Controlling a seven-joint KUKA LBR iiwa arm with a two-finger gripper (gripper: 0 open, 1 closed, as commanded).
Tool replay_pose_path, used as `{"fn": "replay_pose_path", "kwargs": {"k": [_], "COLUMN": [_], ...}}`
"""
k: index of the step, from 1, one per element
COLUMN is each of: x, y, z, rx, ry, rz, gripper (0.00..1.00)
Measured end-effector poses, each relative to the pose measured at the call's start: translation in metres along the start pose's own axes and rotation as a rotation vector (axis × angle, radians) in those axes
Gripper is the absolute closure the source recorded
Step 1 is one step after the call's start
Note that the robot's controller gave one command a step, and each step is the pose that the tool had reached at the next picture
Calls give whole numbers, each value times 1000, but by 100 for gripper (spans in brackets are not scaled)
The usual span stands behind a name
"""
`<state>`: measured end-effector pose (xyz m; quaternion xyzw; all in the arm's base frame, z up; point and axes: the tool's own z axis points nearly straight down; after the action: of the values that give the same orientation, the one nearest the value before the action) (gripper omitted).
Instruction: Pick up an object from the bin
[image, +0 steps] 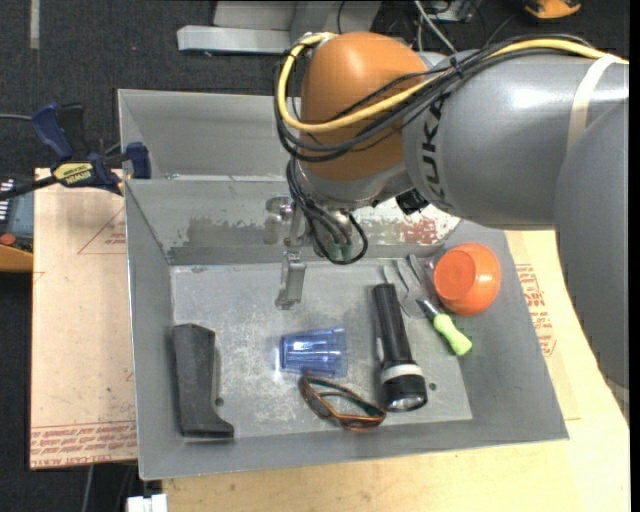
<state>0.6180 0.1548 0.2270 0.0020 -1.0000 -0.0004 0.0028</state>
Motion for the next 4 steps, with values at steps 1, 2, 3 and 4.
{"fn": "replay_pose_path", "kwargs": {"k": [1, 2, 3, 4], "x": [-1, 48, 37, 50], "y": [-1, -72, -58, -76], "z": [-5, 77, 67, 124], "rx": [-1, 1, -1, -1], "ry": [-7, 5, -13, 2], "rz": [4, -276, -572, -438], "gripper": [0, 0, 0, 0]}}
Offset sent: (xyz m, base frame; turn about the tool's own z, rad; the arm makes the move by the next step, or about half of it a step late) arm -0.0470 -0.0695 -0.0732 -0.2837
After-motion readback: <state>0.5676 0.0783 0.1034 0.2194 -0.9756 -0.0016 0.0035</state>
